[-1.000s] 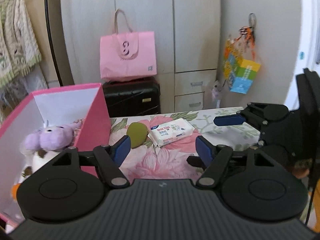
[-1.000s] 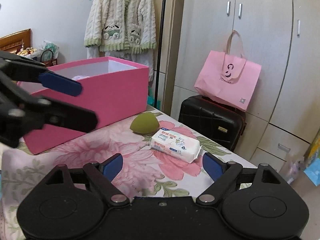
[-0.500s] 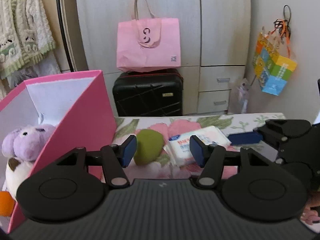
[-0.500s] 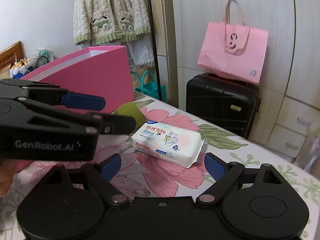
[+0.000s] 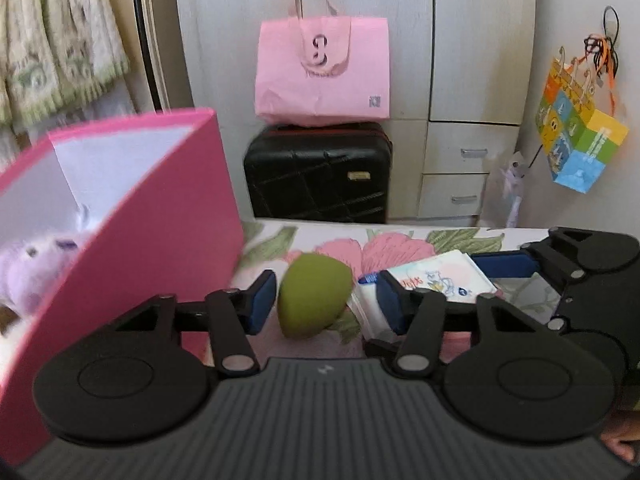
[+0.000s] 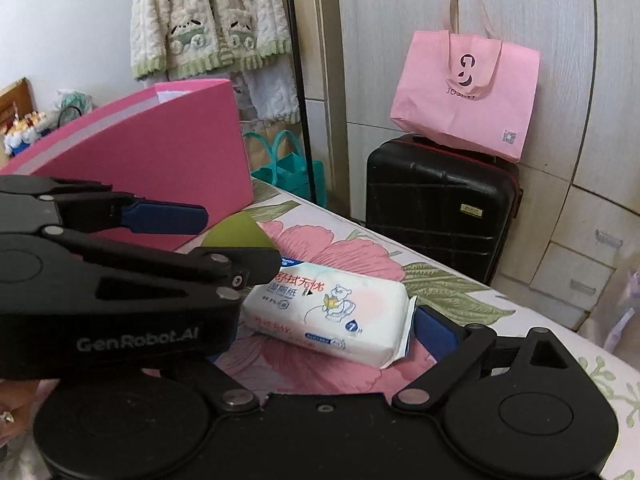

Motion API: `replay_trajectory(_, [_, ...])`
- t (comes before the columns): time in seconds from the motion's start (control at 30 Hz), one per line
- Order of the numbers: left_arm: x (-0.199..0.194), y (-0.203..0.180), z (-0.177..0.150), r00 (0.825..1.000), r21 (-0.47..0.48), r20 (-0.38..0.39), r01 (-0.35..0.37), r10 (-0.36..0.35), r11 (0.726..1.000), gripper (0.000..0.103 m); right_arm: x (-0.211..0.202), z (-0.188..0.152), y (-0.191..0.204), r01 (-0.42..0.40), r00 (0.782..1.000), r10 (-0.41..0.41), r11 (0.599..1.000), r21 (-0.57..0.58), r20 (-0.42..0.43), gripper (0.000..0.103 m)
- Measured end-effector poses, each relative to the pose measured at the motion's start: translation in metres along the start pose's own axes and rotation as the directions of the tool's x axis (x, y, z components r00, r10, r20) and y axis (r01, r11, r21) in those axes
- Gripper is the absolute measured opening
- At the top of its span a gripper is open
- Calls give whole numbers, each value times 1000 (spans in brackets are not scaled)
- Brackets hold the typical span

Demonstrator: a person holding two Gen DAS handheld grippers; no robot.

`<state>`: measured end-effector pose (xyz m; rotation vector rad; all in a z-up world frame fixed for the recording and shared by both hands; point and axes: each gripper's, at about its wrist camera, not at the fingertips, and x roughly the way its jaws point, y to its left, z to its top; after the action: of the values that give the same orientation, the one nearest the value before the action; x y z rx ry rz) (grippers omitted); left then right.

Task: Organize soft objects
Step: 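Grasp the green sponge with the left gripper while the right gripper grasps the wet-wipes pack, then carry the green sponge in the left gripper over the box while the right gripper carries the wipes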

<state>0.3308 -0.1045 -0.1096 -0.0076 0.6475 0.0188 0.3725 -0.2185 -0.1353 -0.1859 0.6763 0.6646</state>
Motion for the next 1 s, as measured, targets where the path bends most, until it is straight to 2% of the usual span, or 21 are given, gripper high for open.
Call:
replay_trajectory(0.03, [0, 3, -1, 1000, -16, 5, -1, 1, 1000, 50, 1, 0, 0, 6, 1000, -6, 1000, -5, 4, 97])
replay_trajectory(0.1, [0, 8, -1, 1000, -34, 4, -3, 3, 999, 40, 0, -2, 3, 18, 1000, -18, 1000, -17, 10, 95])
replay_trajectory(0.2, [2, 14, 0, 1000, -50, 2, 1, -1, 999, 35, -4, -3, 4, 23, 999, -22, 1000, -20, 23, 88])
replay_trajectory(0.47, [-7, 11, -3, 999, -29, 34, 11, -10, 1000, 33, -13, -9, 5, 62, 998, -62, 998, 17, 29, 85])
replay_trajectory(0.77, [-35, 12, -13, 996, -30, 76, 57, -55, 998, 33, -34, -25, 9, 101, 994, -102, 993, 54, 29, 85])
replay_trajectory(1.0, [-64, 14, -23, 987, 0, 95, 132, -131, 991, 33, -60, -38, 22, 157, 986, -160, 986, 57, 42, 85])
